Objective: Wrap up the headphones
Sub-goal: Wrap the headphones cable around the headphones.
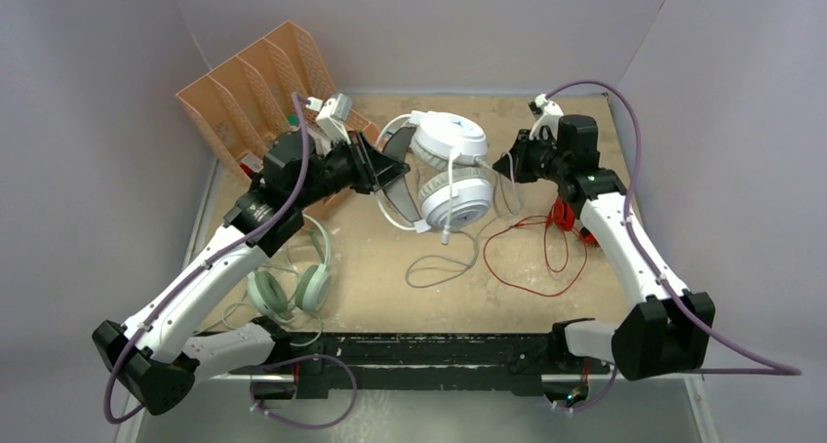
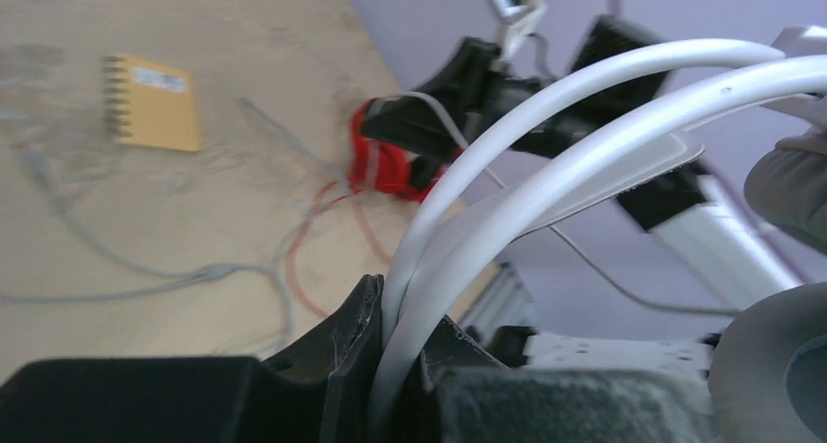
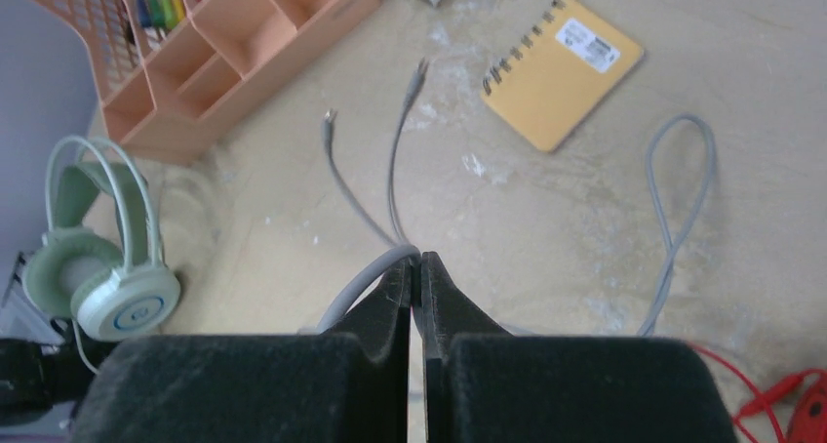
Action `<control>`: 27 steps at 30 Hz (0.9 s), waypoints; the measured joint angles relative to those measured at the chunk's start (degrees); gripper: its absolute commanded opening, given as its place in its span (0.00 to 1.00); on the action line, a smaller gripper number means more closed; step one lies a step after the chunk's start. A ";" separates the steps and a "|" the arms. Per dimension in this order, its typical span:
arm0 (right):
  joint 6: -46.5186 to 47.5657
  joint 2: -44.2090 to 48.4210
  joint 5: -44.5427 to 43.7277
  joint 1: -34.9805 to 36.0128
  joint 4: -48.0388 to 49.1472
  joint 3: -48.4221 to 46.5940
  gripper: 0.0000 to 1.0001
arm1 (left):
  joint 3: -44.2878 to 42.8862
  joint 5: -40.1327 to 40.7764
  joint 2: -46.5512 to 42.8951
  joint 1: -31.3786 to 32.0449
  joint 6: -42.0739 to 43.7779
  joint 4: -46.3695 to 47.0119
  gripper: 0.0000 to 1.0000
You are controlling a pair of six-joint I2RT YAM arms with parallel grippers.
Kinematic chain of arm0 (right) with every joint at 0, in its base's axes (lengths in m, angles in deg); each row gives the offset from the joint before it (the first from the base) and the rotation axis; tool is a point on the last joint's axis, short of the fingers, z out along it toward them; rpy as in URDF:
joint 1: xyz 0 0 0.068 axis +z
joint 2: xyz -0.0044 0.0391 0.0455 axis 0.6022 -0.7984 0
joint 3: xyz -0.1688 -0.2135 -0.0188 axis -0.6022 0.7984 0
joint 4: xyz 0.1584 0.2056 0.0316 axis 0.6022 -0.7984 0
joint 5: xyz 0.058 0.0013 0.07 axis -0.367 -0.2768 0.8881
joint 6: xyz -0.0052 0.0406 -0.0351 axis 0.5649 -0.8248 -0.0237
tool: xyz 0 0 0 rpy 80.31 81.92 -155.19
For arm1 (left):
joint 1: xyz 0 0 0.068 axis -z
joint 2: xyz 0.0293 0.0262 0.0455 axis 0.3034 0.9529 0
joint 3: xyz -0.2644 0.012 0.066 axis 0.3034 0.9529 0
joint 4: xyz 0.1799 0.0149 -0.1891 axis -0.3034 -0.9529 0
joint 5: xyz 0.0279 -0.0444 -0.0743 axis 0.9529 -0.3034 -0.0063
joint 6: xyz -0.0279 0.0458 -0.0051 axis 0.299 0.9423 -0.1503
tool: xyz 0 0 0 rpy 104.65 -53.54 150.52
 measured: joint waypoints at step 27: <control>-17.88 -19.21 11.26 15.58 40.22 3.93 0.00 | 3.15 8.35 4.20 -0.72 -18.97 24.30 0.00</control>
